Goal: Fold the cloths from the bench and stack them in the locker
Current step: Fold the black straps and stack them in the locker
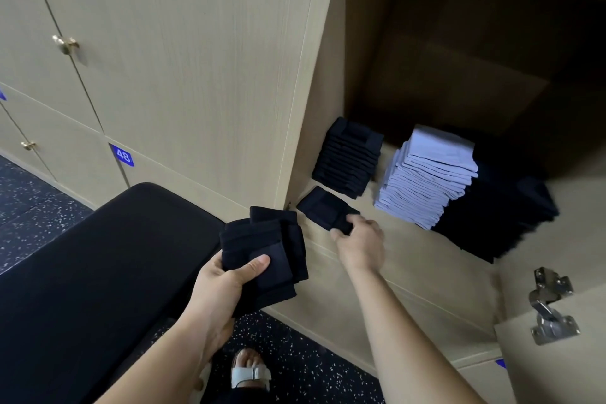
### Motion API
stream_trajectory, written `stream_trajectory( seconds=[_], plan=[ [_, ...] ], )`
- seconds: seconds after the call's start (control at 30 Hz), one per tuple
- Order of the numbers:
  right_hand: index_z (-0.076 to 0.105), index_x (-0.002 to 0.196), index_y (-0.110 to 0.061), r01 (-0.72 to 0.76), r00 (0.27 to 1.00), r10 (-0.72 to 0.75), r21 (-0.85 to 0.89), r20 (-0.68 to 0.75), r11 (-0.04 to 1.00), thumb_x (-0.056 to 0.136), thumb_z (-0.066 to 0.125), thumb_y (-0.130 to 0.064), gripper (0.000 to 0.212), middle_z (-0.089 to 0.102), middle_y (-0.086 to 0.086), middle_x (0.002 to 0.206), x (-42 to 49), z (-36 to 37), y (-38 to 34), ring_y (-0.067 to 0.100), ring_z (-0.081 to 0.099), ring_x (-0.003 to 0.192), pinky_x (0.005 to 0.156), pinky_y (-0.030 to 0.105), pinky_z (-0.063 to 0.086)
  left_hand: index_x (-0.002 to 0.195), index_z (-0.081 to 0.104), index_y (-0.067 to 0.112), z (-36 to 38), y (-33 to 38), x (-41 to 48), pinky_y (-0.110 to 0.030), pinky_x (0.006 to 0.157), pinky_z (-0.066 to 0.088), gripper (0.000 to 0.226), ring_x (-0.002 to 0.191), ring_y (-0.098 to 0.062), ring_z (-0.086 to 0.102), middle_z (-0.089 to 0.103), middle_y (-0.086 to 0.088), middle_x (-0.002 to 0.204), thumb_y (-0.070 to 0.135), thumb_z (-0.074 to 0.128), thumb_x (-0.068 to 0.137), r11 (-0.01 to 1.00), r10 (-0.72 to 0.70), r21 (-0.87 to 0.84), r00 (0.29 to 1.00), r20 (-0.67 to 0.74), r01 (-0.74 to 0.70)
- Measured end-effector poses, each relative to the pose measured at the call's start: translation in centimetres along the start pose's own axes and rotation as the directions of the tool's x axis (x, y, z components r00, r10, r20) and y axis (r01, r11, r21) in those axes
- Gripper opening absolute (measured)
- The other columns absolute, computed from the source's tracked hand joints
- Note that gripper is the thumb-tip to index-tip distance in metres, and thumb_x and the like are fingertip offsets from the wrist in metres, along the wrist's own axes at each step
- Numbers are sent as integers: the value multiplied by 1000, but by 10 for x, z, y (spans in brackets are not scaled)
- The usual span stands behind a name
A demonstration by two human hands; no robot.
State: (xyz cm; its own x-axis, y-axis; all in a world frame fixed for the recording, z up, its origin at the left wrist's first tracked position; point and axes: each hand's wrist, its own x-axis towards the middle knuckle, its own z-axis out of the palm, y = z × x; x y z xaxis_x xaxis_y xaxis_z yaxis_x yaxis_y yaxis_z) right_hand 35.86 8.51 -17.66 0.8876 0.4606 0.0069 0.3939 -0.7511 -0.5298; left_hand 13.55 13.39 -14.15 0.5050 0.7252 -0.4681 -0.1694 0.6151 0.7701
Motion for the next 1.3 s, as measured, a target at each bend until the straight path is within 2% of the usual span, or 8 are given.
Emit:
stream_trajectory(
  seconds=[0.13, 0.4, 0.5, 0.6, 0.7, 0.97, 1.13, 1.3],
  plan=[
    [57, 131, -26, 61, 998, -60, -78, 21, 995, 91, 61, -26, 40, 50, 1, 138, 4, 2, -4, 22, 39, 128, 95, 35, 39, 110, 67, 6, -3, 0, 0, -49, 78, 57, 43, 92, -39, 71, 74, -17, 103, 4, 76, 68, 1000, 1, -3, 1000, 3, -1],
    [59, 129, -27, 82, 997, -82, -46, 2, 996, 90, 62, -23, 40, 53, 2, 131, 7, 0, -6, 21, 40, 125, 94, 33, 40, 111, 67, 6, -5, 3, 0, -52, 80, 57, 38, 93, -38, 71, 74, -17, 103, 1, 75, 74, 1000, 10, 22, 1000, 15, -10],
    [63, 124, -24, 99, 995, -99, 129, -12, 987, 88, 61, -22, 37, 60, -1, 118, -10, -9, -12, 18, 49, 117, 91, 34, 46, 110, 67, 6, -3, 7, -7, -46, 75, 59, 37, 93, -37, 71, 74, -16, 103, 0, 74, 74, 1000, 11, 16, 1000, 27, -11],
    [66, 119, -19, 103, 971, -196, 492, 140, 864, 90, 64, -22, 30, 66, -10, 99, -39, -27, -28, 5, 63, 96, 88, 24, 50, 111, 67, 6, 0, 10, -18, -45, 76, 58, 36, 94, -36, 71, 74, -15, 104, 0, 73, 76, 1000, 11, 19, 999, 40, -11],
    [67, 118, -16, 63, 921, -285, 624, 264, 779, 90, 65, -23, 29, 69, -9, 99, -67, -50, -44, 0, 64, 94, 86, 16, 50, 111, 66, 6, 1, 13, -33, -44, 77, 58, 36, 95, -35, 71, 74, -15, 104, 0, 73, 76, 1000, 21, 14, 999, 49, -22],
    [60, 104, -21, 85, 915, -319, 657, 245, 749, 85, 69, -20, 21, 68, -3, 106, -125, -87, -46, 5, 63, 99, 79, 13, 46, 108, 67, 7, 4, 20, -75, -49, 83, 57, 29, 93, -34, 72, 75, -14, 100, 0, 73, 80, 998, 64, -9, 998, 28, -63],
    [64, 88, -27, 187, 878, -387, 543, 281, 818, 65, 75, -49, 34, 64, -8, 101, -163, -89, -46, 5, 61, 94, 76, 20, 50, 107, 68, 6, 12, 21, -92, -43, 75, 59, 26, 88, -32, 73, 75, -15, 96, 0, 71, 82, 995, 83, -55, 997, 0, -83],
    [64, 80, -19, 174, 870, -414, 618, 268, 766, 80, 73, -17, 10, 68, -2, 87, -169, -108, -49, 10, 65, 73, 59, 19, 49, 118, 66, 12, 15, 28, -105, -45, 89, 56, 27, 101, -29, 71, 74, -11, 108, 22, 63, 93, 997, 54, -67, 995, 82, -48]
  ],
)
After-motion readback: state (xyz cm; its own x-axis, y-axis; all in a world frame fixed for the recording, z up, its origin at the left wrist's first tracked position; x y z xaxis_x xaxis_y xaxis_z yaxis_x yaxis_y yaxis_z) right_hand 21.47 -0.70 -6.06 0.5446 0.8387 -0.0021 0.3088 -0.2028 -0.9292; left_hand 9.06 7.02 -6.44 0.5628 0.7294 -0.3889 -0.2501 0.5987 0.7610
